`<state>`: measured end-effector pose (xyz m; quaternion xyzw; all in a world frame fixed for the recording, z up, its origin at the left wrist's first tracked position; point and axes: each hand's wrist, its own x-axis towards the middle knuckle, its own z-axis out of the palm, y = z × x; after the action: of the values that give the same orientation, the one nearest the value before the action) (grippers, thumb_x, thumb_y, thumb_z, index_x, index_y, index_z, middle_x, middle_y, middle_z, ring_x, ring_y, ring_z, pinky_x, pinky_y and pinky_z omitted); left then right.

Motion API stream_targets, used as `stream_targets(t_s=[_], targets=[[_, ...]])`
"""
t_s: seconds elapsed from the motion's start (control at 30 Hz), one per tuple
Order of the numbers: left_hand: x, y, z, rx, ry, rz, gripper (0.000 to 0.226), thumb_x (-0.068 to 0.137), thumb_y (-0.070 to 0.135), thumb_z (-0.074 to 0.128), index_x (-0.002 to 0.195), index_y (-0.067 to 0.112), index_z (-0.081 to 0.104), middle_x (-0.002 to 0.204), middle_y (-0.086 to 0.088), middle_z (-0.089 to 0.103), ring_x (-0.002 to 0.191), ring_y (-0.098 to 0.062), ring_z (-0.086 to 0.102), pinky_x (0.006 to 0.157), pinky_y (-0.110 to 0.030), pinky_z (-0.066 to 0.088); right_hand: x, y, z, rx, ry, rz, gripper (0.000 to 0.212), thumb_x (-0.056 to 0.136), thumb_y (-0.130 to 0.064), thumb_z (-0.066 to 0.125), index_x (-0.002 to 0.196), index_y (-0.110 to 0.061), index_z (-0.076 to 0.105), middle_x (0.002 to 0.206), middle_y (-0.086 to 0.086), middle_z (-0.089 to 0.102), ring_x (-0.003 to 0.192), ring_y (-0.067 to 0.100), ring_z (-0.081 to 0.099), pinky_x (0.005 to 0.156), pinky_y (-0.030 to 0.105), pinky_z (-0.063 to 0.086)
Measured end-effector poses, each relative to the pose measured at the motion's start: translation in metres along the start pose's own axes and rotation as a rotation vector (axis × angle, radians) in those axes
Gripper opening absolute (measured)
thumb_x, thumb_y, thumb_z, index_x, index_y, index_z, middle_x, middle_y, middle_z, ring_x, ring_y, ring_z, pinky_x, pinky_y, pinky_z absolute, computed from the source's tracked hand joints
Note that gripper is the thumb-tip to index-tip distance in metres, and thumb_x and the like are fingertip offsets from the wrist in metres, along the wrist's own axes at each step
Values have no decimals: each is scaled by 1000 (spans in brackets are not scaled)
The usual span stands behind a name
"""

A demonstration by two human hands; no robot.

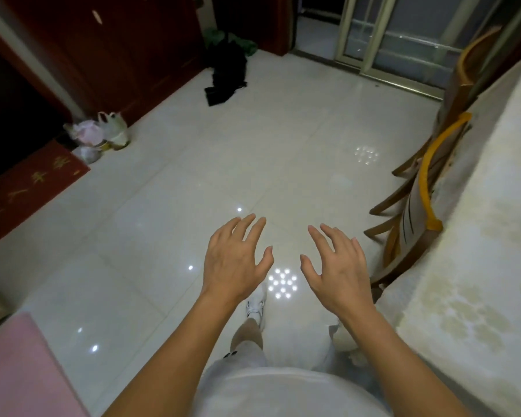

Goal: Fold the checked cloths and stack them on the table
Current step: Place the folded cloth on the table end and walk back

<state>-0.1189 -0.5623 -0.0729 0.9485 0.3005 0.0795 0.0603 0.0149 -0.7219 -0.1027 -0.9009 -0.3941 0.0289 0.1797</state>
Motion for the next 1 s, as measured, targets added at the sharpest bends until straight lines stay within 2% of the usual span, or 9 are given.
stream_targets(t_s=[0.1, 0.27, 0.43, 0.63, 0.83, 1.0], targets=[[65, -11, 10, -6, -1, 57, 60, 92, 53, 41, 141, 20, 54, 140, -4, 59, 128, -28, 54, 103, -43, 47, 53, 2, 0, -25, 12, 60, 57, 94, -46, 57, 146, -25, 47, 147, 4, 50, 136, 25, 45, 116, 53, 32], [181, -30, 22, -11, 24, 156, 58, 91, 50, 44, 137, 18, 57, 138, -6, 60, 126, -29, 56, 104, -46, 46, 155, -2, 3, -63, -10, 138, 60, 93, -52, 42, 147, -27, 44, 150, 3, 47, 139, 25, 42, 117, 54, 30], [287, -47, 24, -6, 21, 234, 58, 91, 51, 44, 139, 20, 56, 141, -5, 57, 127, -30, 54, 105, -48, 43, 244, -4, -3, -96, 46, 197, 59, 93, -50, 47, 146, -26, 47, 149, 4, 49, 138, 26, 44, 117, 54, 30], [381, -41, 30, -15, 25, 322, 59, 90, 52, 43, 138, 21, 57, 141, -4, 57, 126, -29, 54, 103, -47, 44, 315, 8, -9, -127, 53, 297, 61, 94, -54, 39, 148, -28, 44, 151, 2, 46, 141, 24, 41, 119, 51, 25], [458, -22, 46, -28, 2, 388, 59, 90, 52, 42, 139, 22, 56, 141, -4, 57, 127, -29, 53, 103, -45, 44, 378, 38, -14, -110, 66, 361, 66, 92, -57, 27, 149, -28, 44, 152, 3, 46, 141, 25, 40, 119, 52, 26], [530, 6, 61, -31, 1, 422, 58, 90, 52, 42, 138, 22, 56, 141, -5, 58, 126, -29, 54, 103, -46, 45, 438, 80, -16, -106, 104, 388, 61, 93, -54, 37, 147, -27, 45, 150, 3, 48, 139, 25, 42, 117, 53, 27]])
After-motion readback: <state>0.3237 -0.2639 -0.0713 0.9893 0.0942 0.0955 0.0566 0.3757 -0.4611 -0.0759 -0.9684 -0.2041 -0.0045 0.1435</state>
